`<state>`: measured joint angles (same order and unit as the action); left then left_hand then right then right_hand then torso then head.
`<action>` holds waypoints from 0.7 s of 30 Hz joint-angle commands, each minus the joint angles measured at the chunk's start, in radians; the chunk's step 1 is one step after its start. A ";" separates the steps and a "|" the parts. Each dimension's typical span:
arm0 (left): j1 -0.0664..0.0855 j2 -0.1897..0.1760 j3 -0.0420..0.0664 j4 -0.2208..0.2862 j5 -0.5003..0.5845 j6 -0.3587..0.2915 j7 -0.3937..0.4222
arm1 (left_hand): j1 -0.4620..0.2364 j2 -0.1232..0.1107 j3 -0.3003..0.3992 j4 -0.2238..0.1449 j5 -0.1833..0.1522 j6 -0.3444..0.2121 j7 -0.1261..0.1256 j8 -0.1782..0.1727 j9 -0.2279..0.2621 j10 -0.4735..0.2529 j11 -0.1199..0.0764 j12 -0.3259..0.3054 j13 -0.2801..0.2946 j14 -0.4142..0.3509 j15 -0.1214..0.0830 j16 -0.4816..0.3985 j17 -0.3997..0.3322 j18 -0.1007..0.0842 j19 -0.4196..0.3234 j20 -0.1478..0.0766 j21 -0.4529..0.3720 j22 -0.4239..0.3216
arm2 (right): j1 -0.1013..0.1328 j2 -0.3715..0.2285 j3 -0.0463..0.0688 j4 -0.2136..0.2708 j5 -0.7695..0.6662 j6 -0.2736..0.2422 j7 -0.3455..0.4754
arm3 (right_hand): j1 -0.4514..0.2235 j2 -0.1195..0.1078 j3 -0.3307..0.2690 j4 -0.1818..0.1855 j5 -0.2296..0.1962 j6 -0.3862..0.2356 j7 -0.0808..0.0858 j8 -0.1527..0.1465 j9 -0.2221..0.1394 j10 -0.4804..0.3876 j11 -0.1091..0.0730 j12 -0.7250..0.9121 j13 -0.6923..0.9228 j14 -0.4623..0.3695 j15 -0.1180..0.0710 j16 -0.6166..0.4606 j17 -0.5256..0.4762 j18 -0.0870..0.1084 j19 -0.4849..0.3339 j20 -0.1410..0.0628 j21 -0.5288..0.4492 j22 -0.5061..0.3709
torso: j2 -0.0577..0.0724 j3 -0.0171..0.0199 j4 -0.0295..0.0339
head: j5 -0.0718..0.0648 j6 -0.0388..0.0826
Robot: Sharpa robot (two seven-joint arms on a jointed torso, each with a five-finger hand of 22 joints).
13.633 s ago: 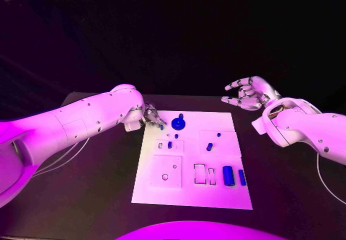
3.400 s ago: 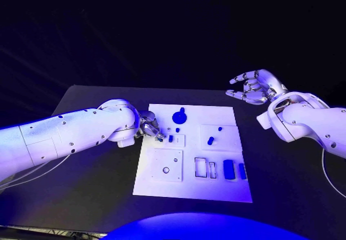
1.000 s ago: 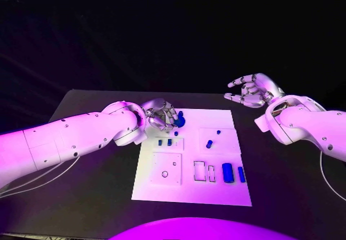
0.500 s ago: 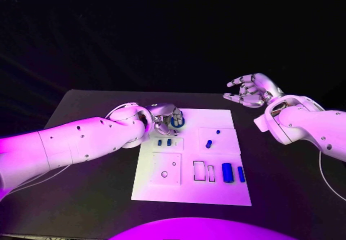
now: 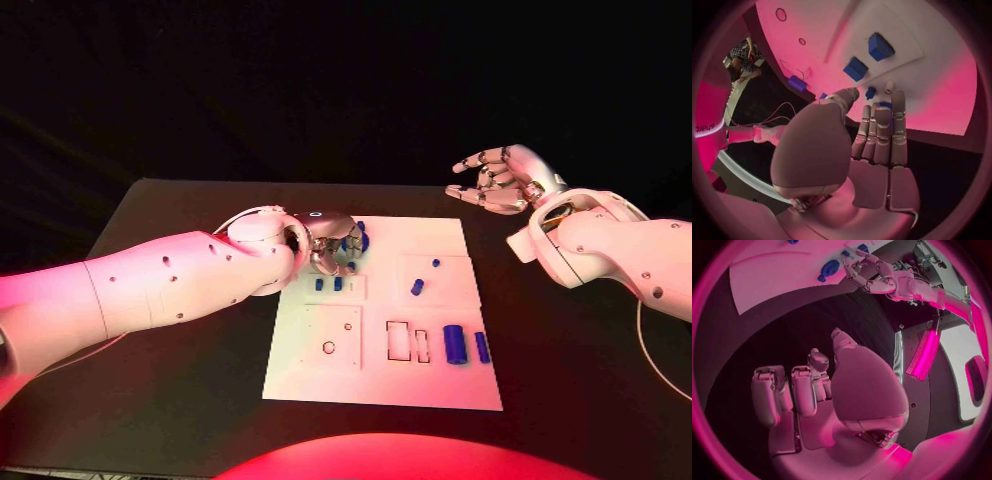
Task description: Assemble the parts on the task board
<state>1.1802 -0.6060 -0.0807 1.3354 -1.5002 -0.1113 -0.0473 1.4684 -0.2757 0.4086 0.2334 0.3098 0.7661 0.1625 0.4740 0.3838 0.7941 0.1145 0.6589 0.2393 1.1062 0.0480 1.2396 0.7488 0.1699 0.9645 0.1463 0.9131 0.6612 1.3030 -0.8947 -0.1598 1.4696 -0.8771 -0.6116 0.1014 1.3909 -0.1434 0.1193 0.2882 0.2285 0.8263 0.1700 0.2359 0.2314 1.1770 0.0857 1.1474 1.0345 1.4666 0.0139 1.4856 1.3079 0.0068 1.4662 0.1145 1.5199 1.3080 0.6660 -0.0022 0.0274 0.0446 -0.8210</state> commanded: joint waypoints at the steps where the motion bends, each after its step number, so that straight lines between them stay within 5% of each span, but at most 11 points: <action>1: 0.000 0.008 0.000 -0.005 -0.036 0.035 -0.019 | 0.017 0.003 0.014 0.002 -0.002 0.020 0.004 -0.009 -0.009 0.015 0.002 -0.012 -0.010 0.008 -0.001 0.012 -0.005 0.013 0.007 -0.003 0.012 0.007 | 0.000 0.000 0.000 0.003 -0.001 0.002 0.015 | -0.004 -0.002 0.005 0.000 0.005 0.006 0.001 0.003 -0.002 -0.007 -0.002 -0.003 -0.001 0.056 -0.007 -0.004 0.075 0.008 0.076 -0.004 -0.004 0.227 | 0.001 -0.0005 0.0001 | -0.001 0.000; 21: -0.005 0.033 0.000 -0.044 -0.024 0.029 -0.011 | 0.044 0.010 0.108 -0.044 -0.009 0.078 0.002 -0.058 -0.065 0.090 -0.004 -0.082 -0.075 0.022 -0.007 0.055 -0.020 0.014 -0.013 -0.010 0.073 0.062 | 0.000 0.002 0.000 0.006 -0.001 0.003 0.016 | -0.004 -0.002 0.005 0.000 0.005 0.006 0.001 0.003 -0.002 -0.007 -0.002 -0.003 -0.001 0.056 -0.007 -0.004 0.075 0.008 0.076 -0.004 -0.004 0.227 | 0.000 0.0009 0.0003 | -0.005 -0.006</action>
<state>1.1758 -0.5762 -0.0809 1.2919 -1.5268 -0.0941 -0.0656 1.5057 -0.2631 0.5113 0.1886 0.3054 0.8368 0.1660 0.4195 0.3201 0.8779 0.1125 0.5805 0.1666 1.1256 0.0431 1.2919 0.7303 0.1699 0.9594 0.1370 0.9829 0.7213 1.3029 -0.8936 -0.1599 1.4738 -0.8757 -0.6117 0.1043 1.3909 -0.1434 0.1193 0.2882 0.2285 0.8264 0.1700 0.2359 0.2314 1.1771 0.0858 1.1474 1.0346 1.4666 0.0140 1.4857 1.3077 0.0068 1.4662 0.1145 1.5199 1.3077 0.6665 -0.0017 0.0276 0.0398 -0.8257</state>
